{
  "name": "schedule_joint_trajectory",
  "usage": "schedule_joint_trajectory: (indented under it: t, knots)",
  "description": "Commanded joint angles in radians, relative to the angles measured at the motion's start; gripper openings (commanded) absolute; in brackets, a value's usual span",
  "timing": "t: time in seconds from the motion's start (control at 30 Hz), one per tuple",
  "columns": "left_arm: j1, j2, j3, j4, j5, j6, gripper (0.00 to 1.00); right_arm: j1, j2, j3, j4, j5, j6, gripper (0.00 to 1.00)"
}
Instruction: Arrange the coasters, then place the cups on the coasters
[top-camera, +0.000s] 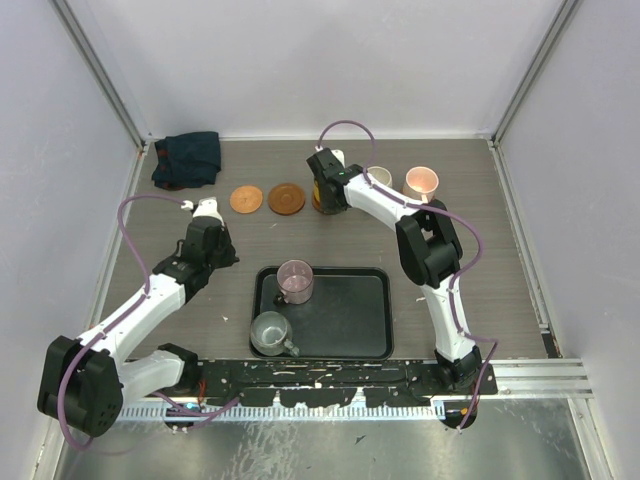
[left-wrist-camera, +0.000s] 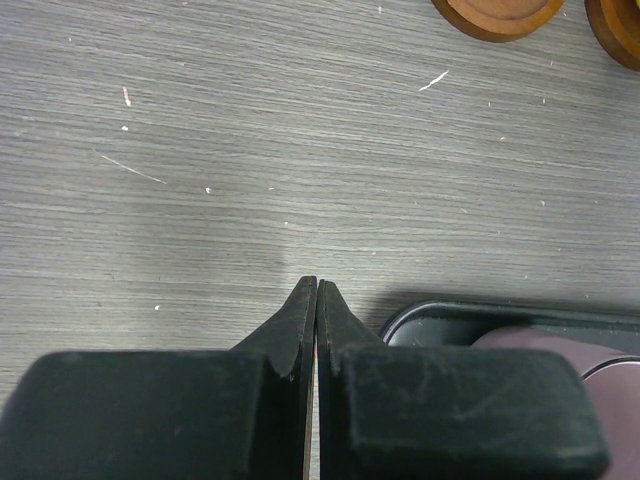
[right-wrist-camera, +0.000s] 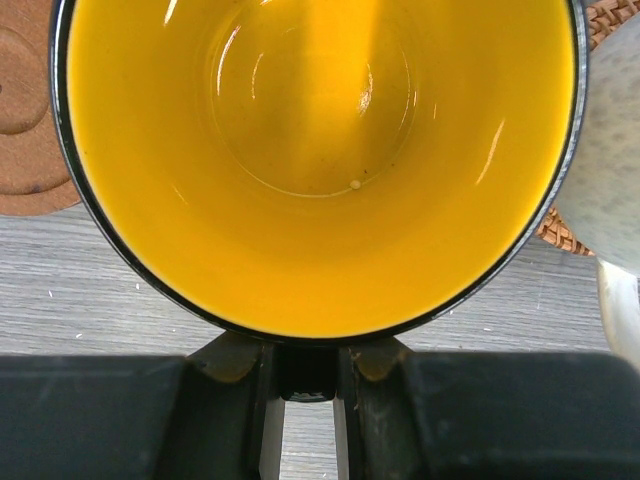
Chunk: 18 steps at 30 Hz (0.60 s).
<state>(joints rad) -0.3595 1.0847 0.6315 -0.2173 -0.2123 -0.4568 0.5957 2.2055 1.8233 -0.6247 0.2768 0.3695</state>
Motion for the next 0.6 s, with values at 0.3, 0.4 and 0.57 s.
schedule_joint_trajectory:
  t: [0.3, 0.4, 0.57]
  knots:
    - [0.004, -0.01, -0.004, 0.056, -0.002, -0.006, 0.0, -0.009, -0.03, 0.058, 0.045, 0.007, 0.016, 0.07]
    - [0.004, -0.012, -0.002, 0.056, -0.001, -0.006, 0.0, -0.017, -0.028, 0.056, 0.042, -0.002, 0.021, 0.07]
    - [0.003, -0.011, 0.0, 0.054, -0.002, -0.006, 0.0, -0.026, -0.023, 0.052, 0.042, -0.03, 0.029, 0.07]
